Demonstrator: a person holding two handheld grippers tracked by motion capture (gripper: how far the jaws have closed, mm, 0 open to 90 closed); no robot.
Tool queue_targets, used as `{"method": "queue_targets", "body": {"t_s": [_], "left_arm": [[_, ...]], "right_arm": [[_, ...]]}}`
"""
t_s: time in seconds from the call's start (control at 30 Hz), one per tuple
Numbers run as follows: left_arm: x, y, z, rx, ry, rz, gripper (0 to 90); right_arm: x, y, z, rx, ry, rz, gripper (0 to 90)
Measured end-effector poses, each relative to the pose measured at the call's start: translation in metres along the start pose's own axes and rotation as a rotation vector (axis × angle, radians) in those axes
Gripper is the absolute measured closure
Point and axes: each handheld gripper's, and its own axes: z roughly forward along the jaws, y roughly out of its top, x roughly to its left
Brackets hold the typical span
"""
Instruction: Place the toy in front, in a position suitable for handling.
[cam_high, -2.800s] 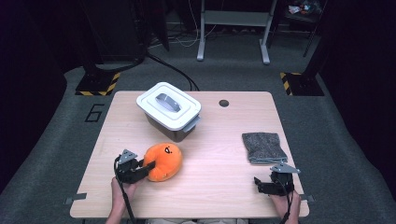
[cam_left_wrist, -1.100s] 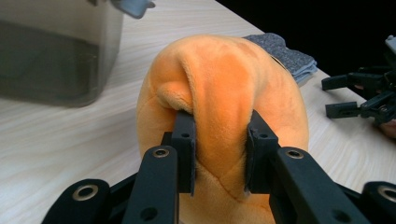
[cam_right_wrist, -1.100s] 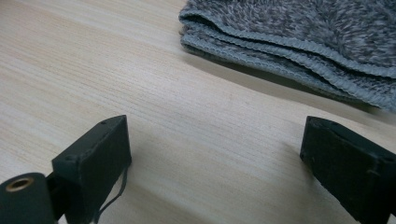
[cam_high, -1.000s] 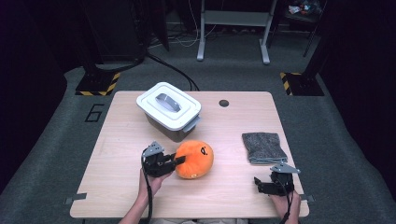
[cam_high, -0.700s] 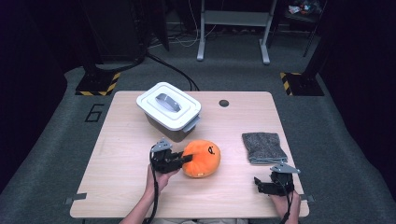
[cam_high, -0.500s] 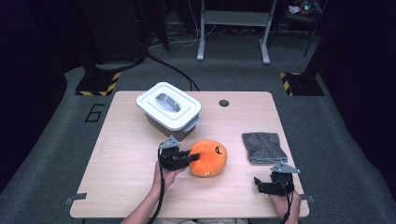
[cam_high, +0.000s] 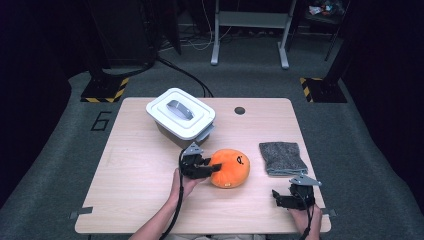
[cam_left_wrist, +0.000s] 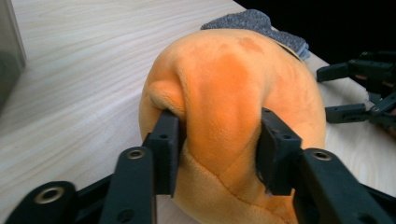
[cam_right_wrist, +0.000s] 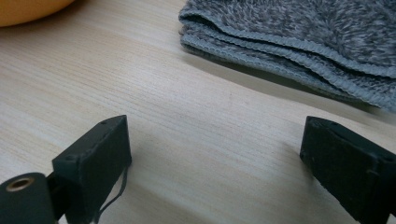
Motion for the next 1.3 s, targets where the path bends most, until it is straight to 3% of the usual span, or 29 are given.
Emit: {"method": "queue_targets", "body": {"t_s": [0.07,0.23,0.47,0.7,0.9,1.07,1.17,1.2,1.3], "left_arm": [[-0.003,0.001,-0.001,0.003,0.032,0.022,44.5],[-0.006,0.001,-0.003,0.002,0.064,0.033,32.7],[-0.013,0.001,-0.008,0.006,0.123,0.094,27.9],[-0.017,0.002,-0.021,-0.024,0.143,0.103,25.0],[-0.028,-0.006,-0.034,-0.028,0.136,0.124,24.3],[-0.038,-0.020,-0.032,0.016,0.123,0.146,25.1],[-0.040,-0.027,-0.027,0.044,0.121,0.151,30.5],[-0.040,-0.029,-0.025,0.051,0.124,0.156,37.6],[-0.042,-0.031,-0.019,0.066,0.149,0.184,42.6]], "right_arm": [[0.000,0.000,0.000,0.000,0.000,0.000,7.7],[0.000,0.000,0.000,0.000,0.000,0.000,7.7],[0.000,0.000,0.000,-0.001,0.000,-0.004,7.7],[0.000,0.000,0.000,-0.001,0.000,-0.003,7.7],[0.000,0.000,0.000,-0.002,0.000,-0.002,7.7],[0.000,0.000,0.000,-0.002,0.000,-0.002,7.7],[0.000,0.000,0.000,-0.001,-0.001,-0.002,7.7],[0.000,0.001,0.000,0.002,0.002,0.008,7.7],[0.000,0.001,0.000,0.004,0.003,0.007,7.7]]}}
